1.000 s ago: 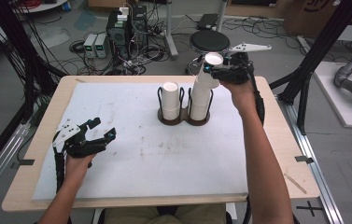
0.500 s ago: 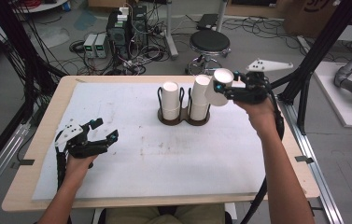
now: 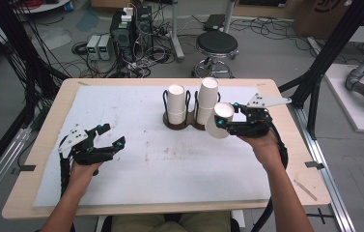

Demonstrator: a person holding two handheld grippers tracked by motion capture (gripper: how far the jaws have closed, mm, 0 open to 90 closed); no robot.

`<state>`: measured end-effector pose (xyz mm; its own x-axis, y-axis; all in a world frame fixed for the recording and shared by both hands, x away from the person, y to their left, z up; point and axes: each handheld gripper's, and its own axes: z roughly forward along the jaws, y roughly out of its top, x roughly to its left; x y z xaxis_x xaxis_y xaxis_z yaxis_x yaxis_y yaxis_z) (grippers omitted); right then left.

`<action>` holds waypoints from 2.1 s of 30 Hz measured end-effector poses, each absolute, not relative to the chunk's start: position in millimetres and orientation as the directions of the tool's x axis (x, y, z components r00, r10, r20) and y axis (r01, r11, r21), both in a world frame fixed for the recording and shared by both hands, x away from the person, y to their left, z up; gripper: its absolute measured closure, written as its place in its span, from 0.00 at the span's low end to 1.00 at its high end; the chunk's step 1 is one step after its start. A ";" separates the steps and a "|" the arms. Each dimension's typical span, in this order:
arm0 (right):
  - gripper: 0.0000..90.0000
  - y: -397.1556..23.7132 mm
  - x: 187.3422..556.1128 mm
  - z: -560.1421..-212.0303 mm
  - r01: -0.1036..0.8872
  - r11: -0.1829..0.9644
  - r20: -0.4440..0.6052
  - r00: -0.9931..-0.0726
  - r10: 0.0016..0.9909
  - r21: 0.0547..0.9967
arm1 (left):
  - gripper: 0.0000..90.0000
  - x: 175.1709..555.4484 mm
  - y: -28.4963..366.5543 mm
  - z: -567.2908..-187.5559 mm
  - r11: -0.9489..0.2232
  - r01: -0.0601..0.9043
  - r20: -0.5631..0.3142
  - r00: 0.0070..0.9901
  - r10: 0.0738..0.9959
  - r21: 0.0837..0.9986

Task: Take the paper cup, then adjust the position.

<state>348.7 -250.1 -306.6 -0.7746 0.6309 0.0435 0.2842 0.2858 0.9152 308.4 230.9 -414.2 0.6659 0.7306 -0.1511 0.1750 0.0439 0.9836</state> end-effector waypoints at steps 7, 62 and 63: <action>0.38 -248.8 344.7 -308.0 0.271 0.279 0.042 -0.783 0.621 0.921 | 0.17 307.6 226.3 -414.0 0.035 0.178 -0.148 0.678 0.720 0.983; 0.38 -165.6 318.1 -346.8 0.203 0.348 0.083 -0.940 0.331 0.915 | 0.18 308.1 102.6 -401.9 -0.183 0.098 -0.033 0.944 0.327 0.978; 0.38 -165.3 317.7 -346.7 0.205 0.348 0.086 -0.940 0.329 0.915 | 0.18 307.9 100.5 -402.4 -0.188 0.096 -0.031 0.946 0.322 0.977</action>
